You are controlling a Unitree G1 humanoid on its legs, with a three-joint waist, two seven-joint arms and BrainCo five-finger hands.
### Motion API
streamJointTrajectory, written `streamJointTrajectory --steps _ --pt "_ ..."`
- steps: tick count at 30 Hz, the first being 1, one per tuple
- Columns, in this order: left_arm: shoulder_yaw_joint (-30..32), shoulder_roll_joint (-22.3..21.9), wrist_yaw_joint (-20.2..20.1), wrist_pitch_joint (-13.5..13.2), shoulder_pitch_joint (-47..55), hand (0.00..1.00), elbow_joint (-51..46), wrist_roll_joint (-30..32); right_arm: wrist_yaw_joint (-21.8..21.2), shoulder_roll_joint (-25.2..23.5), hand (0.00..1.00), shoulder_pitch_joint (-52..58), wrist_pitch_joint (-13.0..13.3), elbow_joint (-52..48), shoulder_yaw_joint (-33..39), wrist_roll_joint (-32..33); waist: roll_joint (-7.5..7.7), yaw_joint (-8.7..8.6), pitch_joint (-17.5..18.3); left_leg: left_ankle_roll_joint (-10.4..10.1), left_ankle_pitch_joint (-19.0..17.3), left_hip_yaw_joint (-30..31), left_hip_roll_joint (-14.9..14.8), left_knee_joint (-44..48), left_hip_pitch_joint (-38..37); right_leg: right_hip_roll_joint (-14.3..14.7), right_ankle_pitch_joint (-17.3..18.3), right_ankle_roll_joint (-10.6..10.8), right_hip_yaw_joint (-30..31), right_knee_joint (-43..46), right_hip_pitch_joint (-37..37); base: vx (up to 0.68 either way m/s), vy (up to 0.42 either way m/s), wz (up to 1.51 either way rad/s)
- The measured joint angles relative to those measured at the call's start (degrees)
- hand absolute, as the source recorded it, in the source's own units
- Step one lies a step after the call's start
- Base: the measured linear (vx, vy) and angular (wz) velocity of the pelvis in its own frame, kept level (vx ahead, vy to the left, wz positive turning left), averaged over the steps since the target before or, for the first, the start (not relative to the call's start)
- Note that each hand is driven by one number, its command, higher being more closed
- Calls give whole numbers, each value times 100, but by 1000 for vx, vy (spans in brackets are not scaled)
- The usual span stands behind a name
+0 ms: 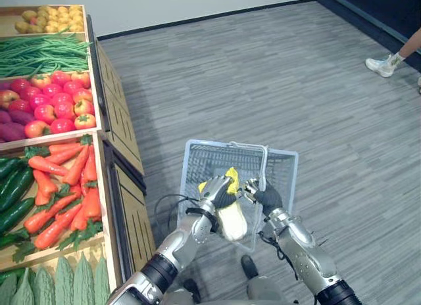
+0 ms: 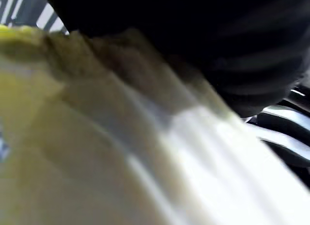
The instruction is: Pick vegetable in the basket
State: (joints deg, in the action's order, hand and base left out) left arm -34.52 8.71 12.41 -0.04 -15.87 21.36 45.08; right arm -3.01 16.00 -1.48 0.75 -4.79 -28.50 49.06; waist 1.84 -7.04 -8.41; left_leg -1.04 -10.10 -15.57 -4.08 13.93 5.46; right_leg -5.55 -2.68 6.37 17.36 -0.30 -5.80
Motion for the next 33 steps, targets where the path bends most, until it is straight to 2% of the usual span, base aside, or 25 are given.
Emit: streamJointTrajectory --steps 2,5,11,17,19,23,25,28,30,33 --pt "-11 2 -4 29 -14 0 10 58 -7 34 100 -2 0 -5 -33 43 61 3 -2 0 0 0 1 0 1 -1 0 0 0 0 0 0 0 0" --pt "51 65 5 39 -192 0 111 54 -107 78 100 -22 -1 -5 -22 35 242 1 18 0 0 1 2 6 8 -2 -3 -5 2 3 -2 0 0 0" --pt "158 68 8 25 -222 0 121 45 -127 24 100 192 -18 7 98 -165 259 10 15 1 0 63 11 13 21 -19 -4 -8 -23 6 22 -1 3 5" --pt "364 -6 6 103 -60 0 98 -61 -30 -190 100 506 -242 450 510 -778 258 10 16 2 1 134 15 8 15 -14 24 -49 -132 7 59 0 -4 6" --pt "778 -52 26 110 148 0 -313 -419 75 -323 100 747 -255 469 857 -1053 257 1 16 2 2 151 15 0 2 -13 25 -48 -158 6 77 0 0 0" --pt "1219 -62 54 64 737 0 -1127 -1061 293 -584 100 1033 -256 469 1616 -1714 253 5 18 2 2 220 17 -33 -89 -11 29 -49 -237 0 191 13 -1 9" --pt "1508 -62 47 -18 1261 0 -1527 -1604 430 -703 100 1049 -255 467 2083 -2126 239 13 28 2 3 279 30 -92 -132 -19 66 -90 -310 4 246 -1 -4 12" --pt "1798 -80 7 -118 1828 0 -1923 -2261 552 -775 100 1065 -255 432 2560 -2603 195 102 73 2 5 295 45 -131 -145 -25 112 -60 -352 25 245 2 -5 4" --pt "2195 -190 -62 -208 2339 0 -2217 -2890 661 -772 100 1111 -256 410 3017 -2971 88 159 186 -15 40 364 57 -179 -159 -28 140 -41 -468 37 258 33 -24 15" --pt "2607 -280 -158 -292 2675 0 -2356 -3468 676 -773 100 1154 -255 405 3360 -3222 -23 174 282 -37 66 460 55 -215 -163 -26 139 -41 -597 31 302 40 -23 18"
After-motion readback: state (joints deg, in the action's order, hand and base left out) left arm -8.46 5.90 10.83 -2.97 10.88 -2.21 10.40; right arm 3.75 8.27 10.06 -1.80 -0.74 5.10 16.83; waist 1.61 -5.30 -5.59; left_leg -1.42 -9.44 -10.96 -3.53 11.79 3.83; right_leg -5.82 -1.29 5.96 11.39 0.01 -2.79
